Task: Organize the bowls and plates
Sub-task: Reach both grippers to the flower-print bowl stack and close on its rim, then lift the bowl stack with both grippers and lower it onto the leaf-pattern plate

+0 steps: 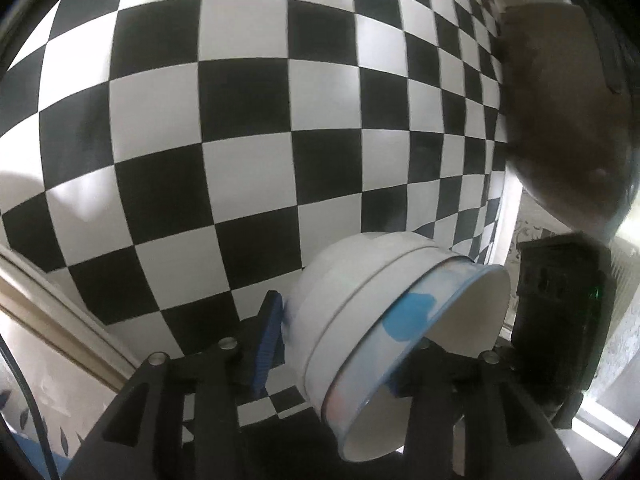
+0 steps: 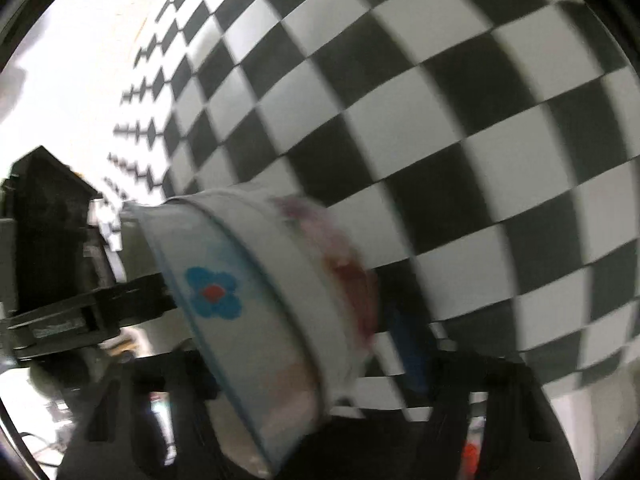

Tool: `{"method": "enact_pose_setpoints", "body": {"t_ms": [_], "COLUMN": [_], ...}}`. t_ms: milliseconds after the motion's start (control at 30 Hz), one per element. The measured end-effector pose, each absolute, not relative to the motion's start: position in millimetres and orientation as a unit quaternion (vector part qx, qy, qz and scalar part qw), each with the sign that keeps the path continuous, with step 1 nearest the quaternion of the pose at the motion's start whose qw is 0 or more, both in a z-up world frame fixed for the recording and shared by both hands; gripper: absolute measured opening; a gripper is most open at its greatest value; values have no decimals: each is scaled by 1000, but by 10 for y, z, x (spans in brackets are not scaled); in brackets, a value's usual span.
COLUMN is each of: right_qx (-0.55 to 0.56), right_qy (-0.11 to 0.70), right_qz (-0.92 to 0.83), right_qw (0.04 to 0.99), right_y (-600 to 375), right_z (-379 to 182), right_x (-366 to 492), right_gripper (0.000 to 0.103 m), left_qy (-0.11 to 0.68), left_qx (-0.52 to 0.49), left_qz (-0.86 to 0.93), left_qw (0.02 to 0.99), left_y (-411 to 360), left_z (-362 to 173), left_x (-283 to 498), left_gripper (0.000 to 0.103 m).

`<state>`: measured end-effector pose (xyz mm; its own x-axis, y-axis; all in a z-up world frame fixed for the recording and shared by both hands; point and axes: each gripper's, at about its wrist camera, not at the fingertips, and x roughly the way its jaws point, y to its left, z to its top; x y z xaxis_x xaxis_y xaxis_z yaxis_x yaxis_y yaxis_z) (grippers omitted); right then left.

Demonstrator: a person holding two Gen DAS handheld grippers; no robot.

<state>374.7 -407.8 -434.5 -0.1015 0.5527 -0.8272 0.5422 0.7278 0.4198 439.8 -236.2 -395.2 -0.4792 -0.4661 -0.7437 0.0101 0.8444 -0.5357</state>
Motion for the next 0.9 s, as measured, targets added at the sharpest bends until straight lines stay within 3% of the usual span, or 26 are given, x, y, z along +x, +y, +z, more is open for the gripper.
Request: {"method": "enact_pose_setpoints", "body": {"t_ms": [900], "right_qx": [333], "right_qy": [708], "right_qz": [41], "right_qw": [621], "right_y": [-3982], "right_z": [-4010], "right_x": [3763], "right_gripper": [51], "left_qy": [777], "left_qx": [-122], "left_qz": [-248], "left_qw": [566], "left_y": [-2146], "left_z": [-3650], "left_x": [4319], "left_gripper": [40]}}
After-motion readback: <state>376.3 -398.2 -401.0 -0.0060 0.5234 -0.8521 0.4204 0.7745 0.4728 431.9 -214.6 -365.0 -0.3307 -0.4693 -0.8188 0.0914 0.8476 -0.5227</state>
